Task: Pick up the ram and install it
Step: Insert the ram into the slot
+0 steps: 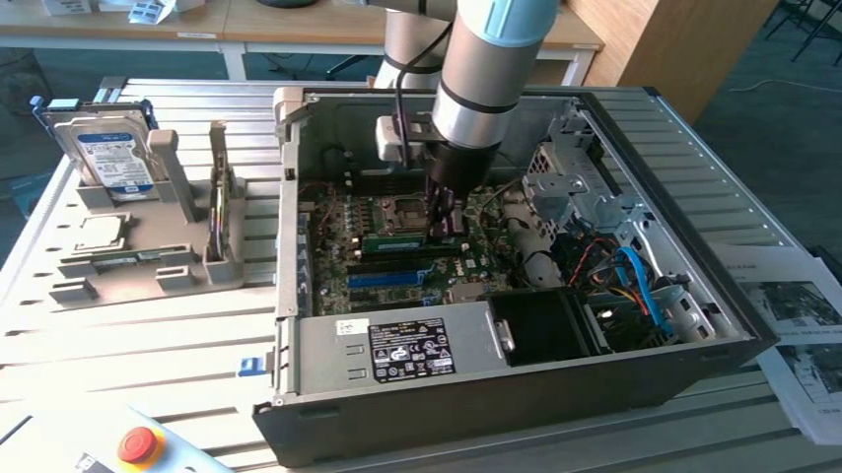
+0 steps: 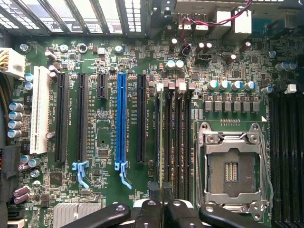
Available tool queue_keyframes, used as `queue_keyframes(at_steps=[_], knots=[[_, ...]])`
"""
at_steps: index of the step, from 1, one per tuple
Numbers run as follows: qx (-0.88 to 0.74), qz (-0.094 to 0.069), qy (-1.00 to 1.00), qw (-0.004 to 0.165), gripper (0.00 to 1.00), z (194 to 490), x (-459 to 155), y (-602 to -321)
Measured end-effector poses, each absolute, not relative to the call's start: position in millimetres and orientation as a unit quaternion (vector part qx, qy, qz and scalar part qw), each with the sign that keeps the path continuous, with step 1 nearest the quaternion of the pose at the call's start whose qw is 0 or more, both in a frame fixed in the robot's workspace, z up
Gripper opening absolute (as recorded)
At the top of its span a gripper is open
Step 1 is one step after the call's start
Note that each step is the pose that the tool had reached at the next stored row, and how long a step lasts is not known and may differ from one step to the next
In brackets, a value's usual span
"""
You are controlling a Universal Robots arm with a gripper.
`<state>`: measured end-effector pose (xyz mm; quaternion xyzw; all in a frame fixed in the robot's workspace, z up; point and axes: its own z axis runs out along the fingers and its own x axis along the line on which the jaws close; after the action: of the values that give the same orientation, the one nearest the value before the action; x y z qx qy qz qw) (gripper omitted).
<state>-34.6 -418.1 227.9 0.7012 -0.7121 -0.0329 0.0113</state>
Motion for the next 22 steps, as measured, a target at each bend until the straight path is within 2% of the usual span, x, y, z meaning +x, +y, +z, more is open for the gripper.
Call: queue_keyframes(at_steps=[22], knots=[[0.701, -0.033, -0.712, 0.011, 0.12, 224.4, -34.4, -418.1]])
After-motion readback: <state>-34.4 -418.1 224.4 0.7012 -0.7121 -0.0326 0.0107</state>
